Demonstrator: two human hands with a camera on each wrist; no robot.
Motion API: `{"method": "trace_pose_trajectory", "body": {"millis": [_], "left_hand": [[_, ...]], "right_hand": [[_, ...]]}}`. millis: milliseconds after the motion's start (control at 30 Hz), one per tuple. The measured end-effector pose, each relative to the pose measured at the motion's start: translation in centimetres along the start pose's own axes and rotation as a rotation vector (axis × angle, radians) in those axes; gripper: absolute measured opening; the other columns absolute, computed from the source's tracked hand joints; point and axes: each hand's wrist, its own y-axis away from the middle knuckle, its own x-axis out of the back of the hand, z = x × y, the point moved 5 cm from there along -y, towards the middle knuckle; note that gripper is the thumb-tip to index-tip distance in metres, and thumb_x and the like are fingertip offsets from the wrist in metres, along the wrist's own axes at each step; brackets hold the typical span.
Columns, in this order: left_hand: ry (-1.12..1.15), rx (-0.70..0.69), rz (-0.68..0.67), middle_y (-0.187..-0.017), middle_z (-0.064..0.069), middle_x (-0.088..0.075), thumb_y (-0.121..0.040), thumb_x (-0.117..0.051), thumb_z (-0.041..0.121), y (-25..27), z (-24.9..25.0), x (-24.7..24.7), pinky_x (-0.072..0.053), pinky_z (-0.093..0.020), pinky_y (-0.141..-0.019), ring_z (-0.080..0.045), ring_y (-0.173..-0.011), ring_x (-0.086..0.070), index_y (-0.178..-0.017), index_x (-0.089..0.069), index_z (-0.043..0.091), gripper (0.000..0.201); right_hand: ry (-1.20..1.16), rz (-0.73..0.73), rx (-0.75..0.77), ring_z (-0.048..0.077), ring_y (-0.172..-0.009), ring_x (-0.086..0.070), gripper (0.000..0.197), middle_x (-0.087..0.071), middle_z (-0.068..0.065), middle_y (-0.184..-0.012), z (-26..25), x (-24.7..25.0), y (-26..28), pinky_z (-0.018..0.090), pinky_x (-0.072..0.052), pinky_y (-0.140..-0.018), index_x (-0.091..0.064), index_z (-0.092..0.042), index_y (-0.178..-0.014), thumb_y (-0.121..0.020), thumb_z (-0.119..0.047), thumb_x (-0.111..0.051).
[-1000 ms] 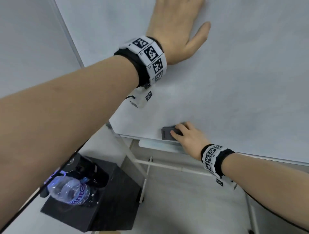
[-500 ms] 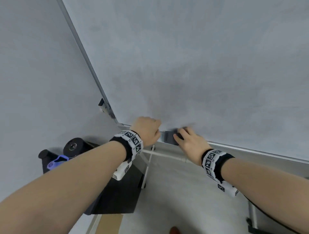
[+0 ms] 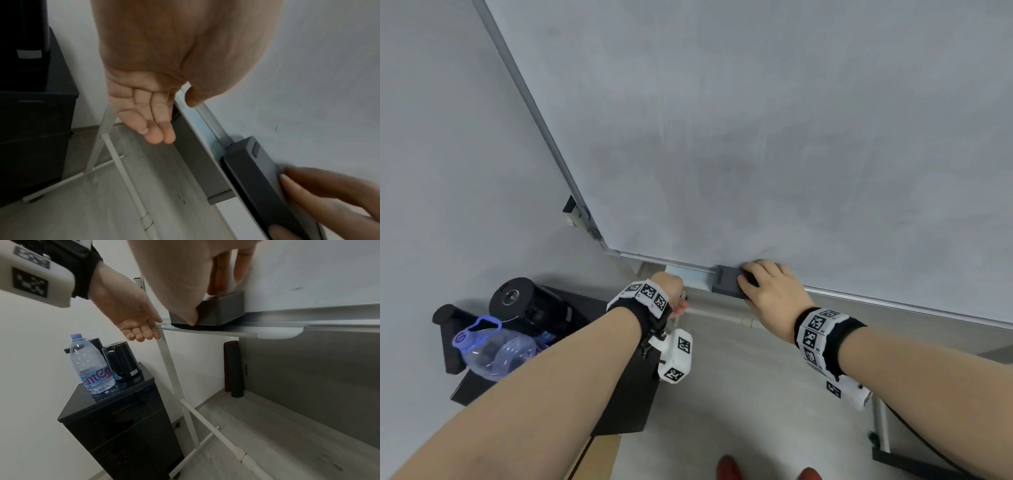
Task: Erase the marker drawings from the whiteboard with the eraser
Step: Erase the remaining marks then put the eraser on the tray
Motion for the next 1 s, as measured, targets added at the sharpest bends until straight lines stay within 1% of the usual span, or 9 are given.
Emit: {"method": "trace_pose_trajectory", "body": {"millis": [100, 367, 600, 667, 733, 800, 867, 900, 1000], "left_hand": [[0.113, 0.029, 0.008, -0.070, -0.009, -0.058, -0.102, -0.035, 0.005, -0.7, -0.3, 0.1, -0.045, -0.029, -0.056, -0.020, -0.055, -0.054, -0.075, -0.048, 0.007, 0.030], [0.355, 0.059, 0.066, -0.072, -0.010, -0.062, -0.100, -0.034, 0.006, -1.4, -0.6, 0.2, -0.048, -0.028, -0.054, -0.021, -0.059, -0.060, -0.091, -0.051, 0.002, 0.020], [0.408, 0.062, 0.078, -0.073, -0.009, -0.062, -0.102, -0.033, 0.007, -0.8, -0.4, 0.6, -0.048, -0.026, -0.051, -0.019, -0.056, -0.063, -0.086, -0.050, 0.003, 0.023], [0.351, 0.045, 0.076, -0.076, -0.008, -0.063, -0.103, -0.032, 0.004, -0.8, -0.4, 1.3, -0.050, -0.024, -0.049, -0.014, -0.047, -0.065, -0.094, -0.053, -0.001, 0.024], [0.344, 0.049, 0.061, -0.082, -0.008, -0.065, -0.104, -0.034, 0.003, -1.2, -0.9, 2.3, -0.052, -0.022, -0.049, -0.014, -0.057, -0.067, -0.114, -0.055, -0.004, 0.025], [0.364, 0.056, 0.060, -0.087, -0.009, -0.065, -0.104, -0.035, 0.002, -1.2, -1.5, 3.3, -0.056, -0.028, -0.066, -0.016, -0.069, -0.064, -0.119, -0.053, -0.004, 0.025], [0.376, 0.040, 0.057, -0.090, -0.012, -0.064, -0.103, -0.034, -0.001, -1.6, -2.0, 4.0, -0.053, -0.037, -0.092, -0.019, -0.073, -0.063, -0.105, -0.053, -0.003, 0.020], [0.377, 0.023, 0.071, -0.089, -0.012, -0.065, -0.103, -0.033, -0.001, -1.5, -2.1, 4.6, -0.051, -0.039, -0.096, -0.019, -0.073, -0.063, -0.101, -0.054, -0.003, 0.021], [0.402, 0.004, 0.106, -0.104, -0.014, -0.067, -0.103, -0.036, -0.001, -2.0, -2.6, 5.9, -0.051, -0.037, -0.091, -0.019, -0.074, -0.063, -0.110, -0.056, -0.006, 0.021]], "right_hand": [[-0.023, -0.011, -0.005, 0.034, -0.101, -0.057, 0.044, -0.063, 0.015, -0.115, 0.4, -0.2, 0.7, 0.042, -0.048, -0.084, -0.069, -0.010, -0.104, -0.062, -0.012, -0.080], [-0.090, -0.040, -0.046, 0.031, -0.097, -0.056, 0.029, -0.064, 0.007, -0.108, 1.2, 0.8, 0.5, 0.041, -0.042, -0.081, -0.067, -0.016, -0.097, -0.069, -0.021, -0.070], [-0.081, -0.016, 0.027, 0.030, -0.099, -0.057, 0.030, -0.062, 0.005, -0.109, 0.7, 1.0, 0.6, 0.040, -0.046, -0.080, -0.066, -0.015, -0.105, -0.075, -0.016, -0.069], [-0.102, -0.022, 0.022, 0.029, -0.102, -0.056, 0.039, -0.061, 0.003, -0.111, 0.3, 0.9, 0.7, 0.038, -0.048, -0.078, -0.065, -0.016, -0.113, -0.074, -0.013, -0.071], [-0.139, -0.033, 0.009, 0.029, -0.106, -0.055, 0.046, -0.060, 0.005, -0.113, -0.2, 0.6, 0.5, 0.037, -0.051, -0.072, -0.063, -0.015, -0.118, -0.073, -0.009, -0.071], [-0.183, -0.058, 0.023, 0.030, -0.109, -0.052, 0.050, -0.057, 0.008, -0.117, -0.9, 0.1, 0.1, 0.040, -0.054, -0.069, -0.059, -0.011, -0.123, -0.074, -0.006, -0.068], [-0.204, -0.074, 0.039, 0.031, -0.110, -0.050, 0.050, -0.056, 0.010, -0.119, -1.7, -0.1, -0.6, 0.042, -0.055, -0.070, -0.058, -0.009, -0.125, -0.076, -0.006, -0.065], [-0.211, -0.083, 0.039, 0.031, -0.110, -0.050, 0.049, -0.055, 0.010, -0.119, -2.1, -0.1, -1.0, 0.043, -0.055, -0.071, -0.058, -0.008, -0.125, -0.077, -0.007, -0.064], [-0.229, -0.107, 0.053, 0.032, -0.114, -0.049, 0.048, -0.055, 0.011, -0.122, -3.3, -0.5, -2.2, 0.045, -0.055, -0.075, -0.056, -0.007, -0.127, -0.079, -0.012, -0.062]]}}
